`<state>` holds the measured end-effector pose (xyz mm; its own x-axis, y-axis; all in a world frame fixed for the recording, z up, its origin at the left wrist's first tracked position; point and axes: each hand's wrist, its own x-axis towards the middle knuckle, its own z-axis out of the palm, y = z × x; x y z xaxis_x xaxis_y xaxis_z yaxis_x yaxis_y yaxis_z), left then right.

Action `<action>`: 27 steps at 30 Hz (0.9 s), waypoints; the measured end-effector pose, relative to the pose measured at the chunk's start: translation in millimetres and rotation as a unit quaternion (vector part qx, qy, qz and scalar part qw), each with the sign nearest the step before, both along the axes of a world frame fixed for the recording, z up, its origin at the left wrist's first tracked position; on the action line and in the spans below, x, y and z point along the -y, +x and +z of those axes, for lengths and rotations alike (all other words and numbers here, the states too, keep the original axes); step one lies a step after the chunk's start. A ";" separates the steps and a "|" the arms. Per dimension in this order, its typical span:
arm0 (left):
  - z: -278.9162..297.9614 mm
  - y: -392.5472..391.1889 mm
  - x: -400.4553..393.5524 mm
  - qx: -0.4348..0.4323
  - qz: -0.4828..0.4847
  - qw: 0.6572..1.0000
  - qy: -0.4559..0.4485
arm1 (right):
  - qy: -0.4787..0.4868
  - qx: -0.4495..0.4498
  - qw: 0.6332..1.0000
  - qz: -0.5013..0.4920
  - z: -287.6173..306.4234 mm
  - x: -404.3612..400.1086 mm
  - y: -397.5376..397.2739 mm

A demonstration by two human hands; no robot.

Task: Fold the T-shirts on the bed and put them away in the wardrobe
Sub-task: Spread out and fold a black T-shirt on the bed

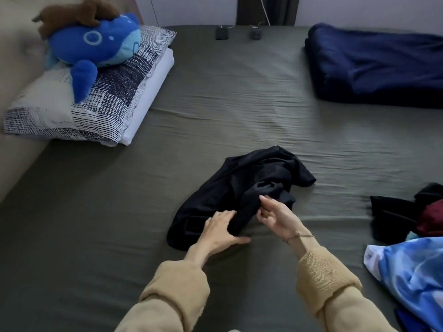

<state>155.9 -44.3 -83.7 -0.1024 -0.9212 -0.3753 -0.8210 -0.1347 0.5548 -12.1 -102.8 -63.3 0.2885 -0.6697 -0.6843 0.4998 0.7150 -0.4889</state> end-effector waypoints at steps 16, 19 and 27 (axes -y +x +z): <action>166.8 21.8 76.7 -0.139 0.137 0.922 -0.335 | -0.458 -0.532 0.710 -0.052 98.2 37.4 3.1; 194.4 27.0 77.4 -0.135 0.113 0.919 -0.353 | -0.453 -0.621 0.639 -0.036 111.7 40.5 0.8; 201.7 53.0 71.1 0.105 0.037 0.970 -0.215 | -0.332 -0.480 0.808 0.076 113.0 33.6 -17.7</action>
